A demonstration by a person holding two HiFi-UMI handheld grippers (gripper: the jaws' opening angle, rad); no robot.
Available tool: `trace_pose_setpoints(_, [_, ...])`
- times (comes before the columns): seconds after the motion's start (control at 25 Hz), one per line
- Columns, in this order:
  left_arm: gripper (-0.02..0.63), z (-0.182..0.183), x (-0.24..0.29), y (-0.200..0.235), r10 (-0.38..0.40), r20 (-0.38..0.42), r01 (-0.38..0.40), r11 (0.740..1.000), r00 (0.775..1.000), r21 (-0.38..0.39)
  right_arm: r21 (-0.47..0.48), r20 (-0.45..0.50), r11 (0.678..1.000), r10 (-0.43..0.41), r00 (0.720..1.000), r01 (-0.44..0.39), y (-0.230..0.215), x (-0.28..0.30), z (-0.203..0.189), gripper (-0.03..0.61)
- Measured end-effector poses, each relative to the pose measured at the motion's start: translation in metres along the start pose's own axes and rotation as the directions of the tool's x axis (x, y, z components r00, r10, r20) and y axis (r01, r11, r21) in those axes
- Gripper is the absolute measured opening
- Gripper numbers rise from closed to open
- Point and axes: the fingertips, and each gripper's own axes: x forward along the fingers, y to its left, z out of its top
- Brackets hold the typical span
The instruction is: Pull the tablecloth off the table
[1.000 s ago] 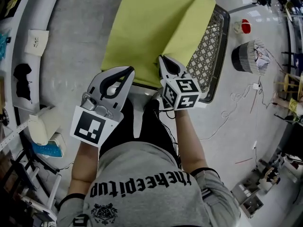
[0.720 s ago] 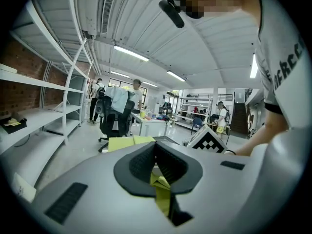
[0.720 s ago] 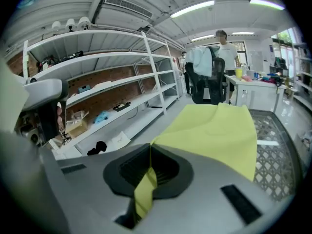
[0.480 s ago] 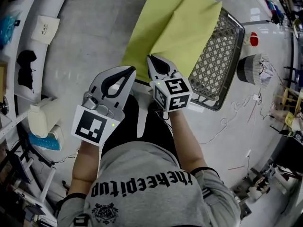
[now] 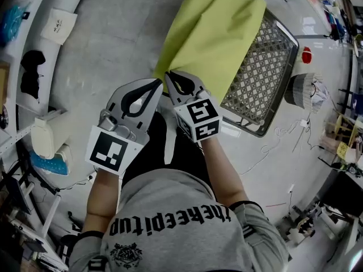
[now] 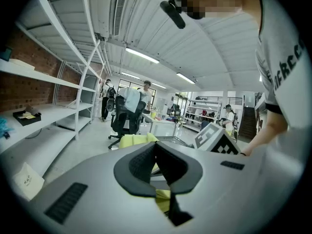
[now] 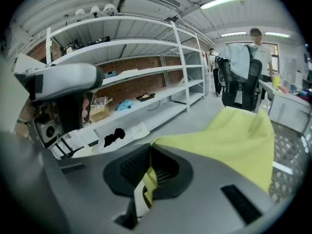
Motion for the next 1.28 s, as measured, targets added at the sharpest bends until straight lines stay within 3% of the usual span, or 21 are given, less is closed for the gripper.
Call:
trace_pose_setpoints(0.24, [0.014,-0.003,-0.005,0.006,0.018,0.000,-0.018,1.000,1.000,-0.012,-0.050,-0.074,0.996,0.072,0.995,-0.076,0.028,0.007,-0.025,0.017])
trace_pose_setpoints(0.52, [0.014,-0.007,-0.009,0.011,0.032,-0.008,-0.032,0.999,0.999,-0.015,-0.016,-0.140,0.992,0.125,0.982,-0.128,0.037,0.026,-0.048,0.024])
trace_pose_setpoints(0.64, [0.015,-0.010,-0.009,0.012,0.036,-0.015,-0.037,0.999,0.999,-0.015,-0.014,-0.178,0.985,0.167,0.970,-0.172,0.047,0.032,-0.057,0.103])
trace_pose_setpoints(0.72, [0.015,-0.011,-0.009,0.013,0.039,-0.020,-0.039,0.999,0.999,-0.013,-0.016,-0.180,0.983,0.179,0.967,-0.185,0.052,0.033,-0.059,0.103])
trace_pose_setpoints(1.0, [0.015,-0.014,-0.009,0.014,0.029,-0.023,-0.030,1.000,0.999,-0.011,0.010,-0.121,0.990,0.142,0.982,-0.142,0.042,0.025,-0.052,0.103])
trace_pose_setpoints(1.28, [0.015,-0.018,0.006,0.003,-0.005,-0.035,0.006,1.000,0.999,0.006,0.056,-0.029,0.998,0.024,0.999,-0.022,0.004,-0.004,-0.038,0.050])
